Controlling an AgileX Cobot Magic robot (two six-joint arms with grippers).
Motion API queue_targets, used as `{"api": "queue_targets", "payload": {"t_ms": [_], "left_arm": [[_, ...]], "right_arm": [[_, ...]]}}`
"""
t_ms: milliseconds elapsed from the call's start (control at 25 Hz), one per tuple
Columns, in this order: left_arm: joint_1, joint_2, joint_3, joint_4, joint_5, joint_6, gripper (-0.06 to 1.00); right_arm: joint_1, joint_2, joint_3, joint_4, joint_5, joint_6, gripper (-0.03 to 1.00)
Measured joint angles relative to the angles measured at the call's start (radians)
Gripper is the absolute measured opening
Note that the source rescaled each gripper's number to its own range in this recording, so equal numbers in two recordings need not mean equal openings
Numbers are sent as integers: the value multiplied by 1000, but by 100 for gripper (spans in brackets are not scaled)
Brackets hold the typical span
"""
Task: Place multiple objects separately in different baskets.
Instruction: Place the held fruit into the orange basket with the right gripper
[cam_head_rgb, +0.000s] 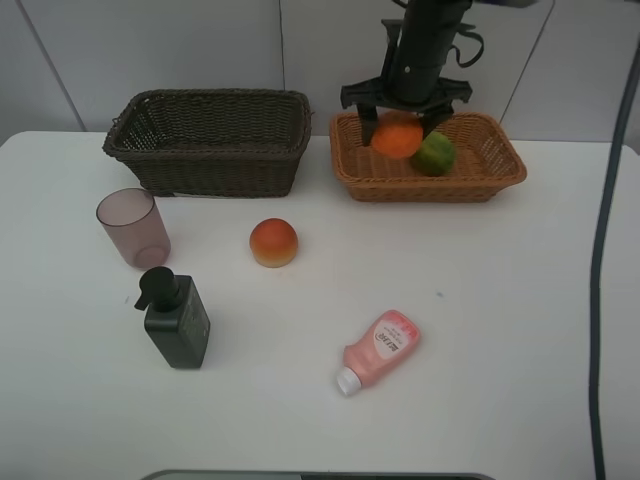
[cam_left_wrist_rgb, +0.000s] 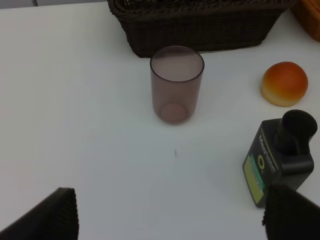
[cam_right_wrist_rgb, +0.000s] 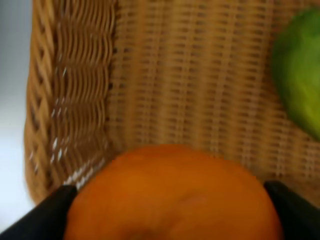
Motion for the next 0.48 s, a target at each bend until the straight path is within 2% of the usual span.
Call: {"api": "queue_targets", "payload": {"t_ms": [280,480], "left_arm": [[0,0,0,0,0,0,95],[0,0,0,0,0,0,95]], "right_arm": [[-22,46,-1,-2,-119,0,51],[-24,73,-1,-21,-166,0,51]]}}
